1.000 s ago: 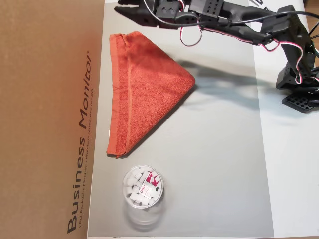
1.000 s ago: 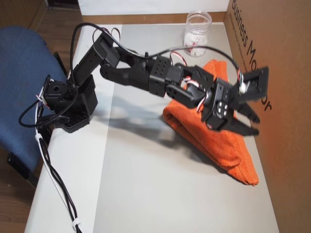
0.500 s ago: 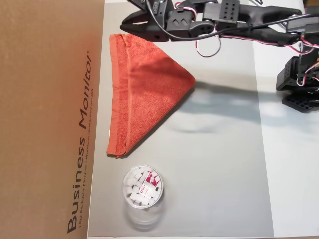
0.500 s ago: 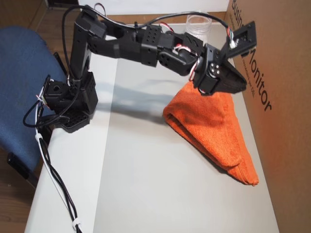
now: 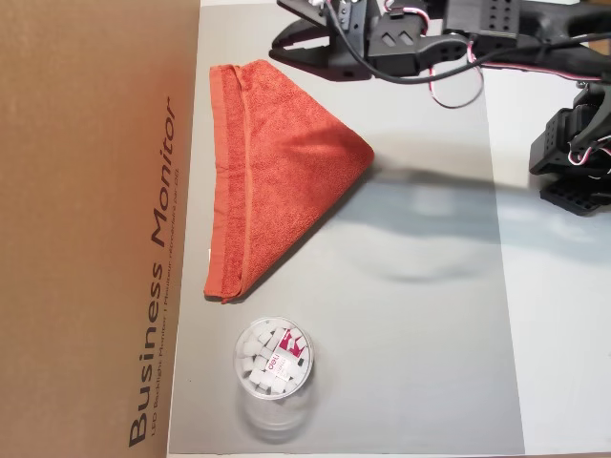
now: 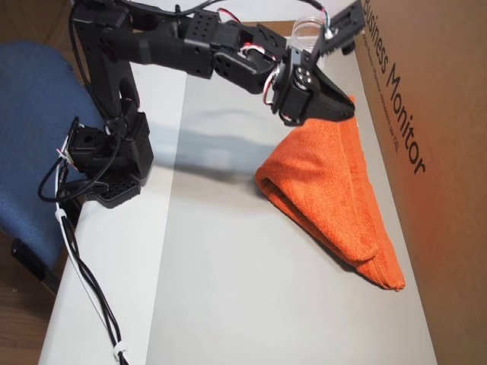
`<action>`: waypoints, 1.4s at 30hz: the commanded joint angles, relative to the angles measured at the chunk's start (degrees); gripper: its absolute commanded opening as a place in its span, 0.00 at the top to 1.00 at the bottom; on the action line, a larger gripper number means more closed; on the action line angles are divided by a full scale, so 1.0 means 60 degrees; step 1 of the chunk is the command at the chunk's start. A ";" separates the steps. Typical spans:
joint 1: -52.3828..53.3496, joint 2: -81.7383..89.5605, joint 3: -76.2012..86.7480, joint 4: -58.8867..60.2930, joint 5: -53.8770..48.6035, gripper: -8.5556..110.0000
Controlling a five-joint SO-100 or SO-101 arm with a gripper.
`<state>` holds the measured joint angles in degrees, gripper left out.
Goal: Fold the blanket.
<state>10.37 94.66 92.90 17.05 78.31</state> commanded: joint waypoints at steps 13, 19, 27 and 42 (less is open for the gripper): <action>-0.0879 0.4951 0.4189 0.0000 -0.0103 0.93; -0.1377 0.6460 0.5259 0.1113 0.0044 0.93; -0.1553 0.8174 0.5889 0.3853 0.0703 0.93; -0.1685 1.1514 0.7852 0.7222 0.0850 0.93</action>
<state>0.53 160.58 139.48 58.71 83.14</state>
